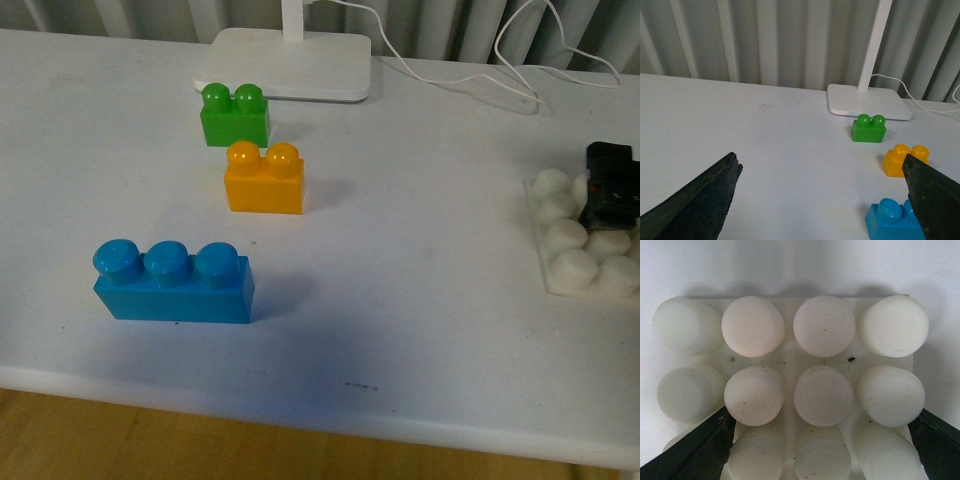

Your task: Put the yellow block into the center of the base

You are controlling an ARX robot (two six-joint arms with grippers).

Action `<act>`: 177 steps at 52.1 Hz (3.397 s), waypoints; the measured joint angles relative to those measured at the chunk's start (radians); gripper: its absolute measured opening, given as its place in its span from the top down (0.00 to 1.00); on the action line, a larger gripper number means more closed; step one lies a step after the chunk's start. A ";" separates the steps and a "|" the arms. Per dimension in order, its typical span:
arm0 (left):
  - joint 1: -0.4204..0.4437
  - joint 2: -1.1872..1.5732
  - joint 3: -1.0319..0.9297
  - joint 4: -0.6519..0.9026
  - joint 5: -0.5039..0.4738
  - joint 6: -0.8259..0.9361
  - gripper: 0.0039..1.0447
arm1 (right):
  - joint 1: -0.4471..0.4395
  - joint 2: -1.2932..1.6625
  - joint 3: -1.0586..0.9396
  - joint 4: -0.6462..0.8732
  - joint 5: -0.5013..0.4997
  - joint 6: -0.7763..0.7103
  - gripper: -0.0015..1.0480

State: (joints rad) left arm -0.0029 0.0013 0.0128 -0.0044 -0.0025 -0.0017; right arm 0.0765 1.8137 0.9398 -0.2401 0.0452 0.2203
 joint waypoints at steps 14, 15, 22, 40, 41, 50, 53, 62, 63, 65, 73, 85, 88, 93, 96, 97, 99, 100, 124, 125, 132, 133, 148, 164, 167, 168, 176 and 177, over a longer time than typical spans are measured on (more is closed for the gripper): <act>0.000 0.000 0.000 0.000 0.000 0.000 0.06 | 0.181 0.027 0.023 0.013 0.102 0.222 0.09; 0.000 0.000 0.000 0.000 0.000 0.000 0.06 | 0.194 0.032 0.029 0.011 0.112 0.242 0.09; 0.000 0.000 0.000 0.000 0.000 0.000 0.06 | 0.241 0.056 0.063 -0.002 0.138 0.298 0.09; 0.000 0.000 0.000 0.000 0.000 0.000 0.06 | 0.321 0.091 0.130 -0.044 0.148 0.332 0.09; 0.000 0.000 0.000 0.000 0.000 0.000 0.06 | 0.325 0.093 0.134 -0.048 0.148 0.333 0.09; 0.000 0.000 0.000 0.000 0.000 0.000 0.06 | 0.345 0.103 0.153 -0.063 0.148 0.344 0.09; 0.000 0.000 0.000 0.000 0.000 0.000 0.06 | 0.349 0.106 0.159 -0.066 0.152 0.351 0.09; 0.000 0.000 0.000 0.000 0.000 0.000 0.06 | 0.354 0.106 0.160 -0.067 0.156 0.353 0.09; 0.000 0.000 0.000 0.000 0.000 0.000 0.06 | 0.354 0.106 0.160 -0.067 0.157 0.353 0.09; 0.000 0.000 0.000 0.000 0.000 0.000 0.06 | 0.353 0.105 0.160 -0.067 0.157 0.353 0.09; 0.000 0.000 0.000 0.000 0.000 0.000 0.06 | 0.344 0.089 0.148 -0.067 0.154 0.351 0.09; 0.000 0.000 0.000 0.000 0.000 0.000 0.06 | 0.303 -0.012 0.104 -0.064 0.132 0.324 0.09; 0.000 0.000 0.000 0.000 0.000 0.000 0.06 | 0.295 -0.050 0.100 -0.065 0.129 0.314 0.09; 0.000 0.000 0.000 0.000 0.000 0.000 0.06 | 0.274 -0.127 0.095 -0.065 0.120 0.281 0.09; 0.000 0.000 0.000 0.000 0.000 0.000 0.06 | 0.261 -0.168 0.085 -0.064 0.109 0.264 0.09; 0.000 0.000 0.000 0.000 0.000 0.000 0.06 | 0.254 -0.185 0.080 -0.062 0.105 0.258 0.09; 0.000 0.000 0.000 0.000 0.000 0.000 0.06 | 0.240 -0.221 0.066 -0.051 0.091 0.242 0.09; 0.000 0.000 0.000 0.000 0.000 0.000 0.06 | 0.237 -0.231 0.061 -0.047 0.087 0.238 0.09; 0.000 0.000 0.000 0.000 0.000 0.000 0.06 | 0.049 -0.781 -0.235 0.213 -0.162 0.051 0.09; 0.000 0.000 0.000 0.000 0.000 0.000 0.06 | 0.045 -0.795 -0.244 0.217 -0.166 0.046 0.09; 0.000 0.000 0.000 0.000 0.000 0.000 0.06 | -0.024 -0.982 -0.362 0.272 -0.193 0.013 0.09; 0.000 0.000 0.000 0.000 0.000 0.000 0.06 | -0.036 -1.009 -0.381 0.280 -0.203 0.013 0.09; 0.000 0.000 0.000 0.000 0.000 0.000 0.06 | -0.087 -1.267 -0.585 0.433 -0.061 -0.108 0.26; 0.000 0.000 0.000 0.000 0.000 0.000 0.06 | -0.080 -1.395 -0.763 0.474 -0.046 -0.210 0.84; 0.000 0.000 0.000 0.000 0.000 0.000 0.06 | -0.080 -1.411 -0.779 0.474 -0.046 -0.213 0.93; 0.000 0.000 0.000 0.000 0.000 0.000 0.06 | -0.080 -1.418 -0.786 0.474 -0.046 -0.213 0.96; 0.000 0.000 0.000 0.000 0.000 0.000 0.06 | -0.080 -1.475 -0.833 0.469 -0.045 -0.217 0.99; 0.000 0.000 0.000 0.000 0.000 0.000 0.06 | -0.080 -1.481 -0.837 0.467 -0.046 -0.217 0.99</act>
State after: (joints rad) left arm -0.0029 0.0013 0.0128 -0.0044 -0.0025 -0.0017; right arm -0.0036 0.3328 0.1024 0.2272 -0.0006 0.0036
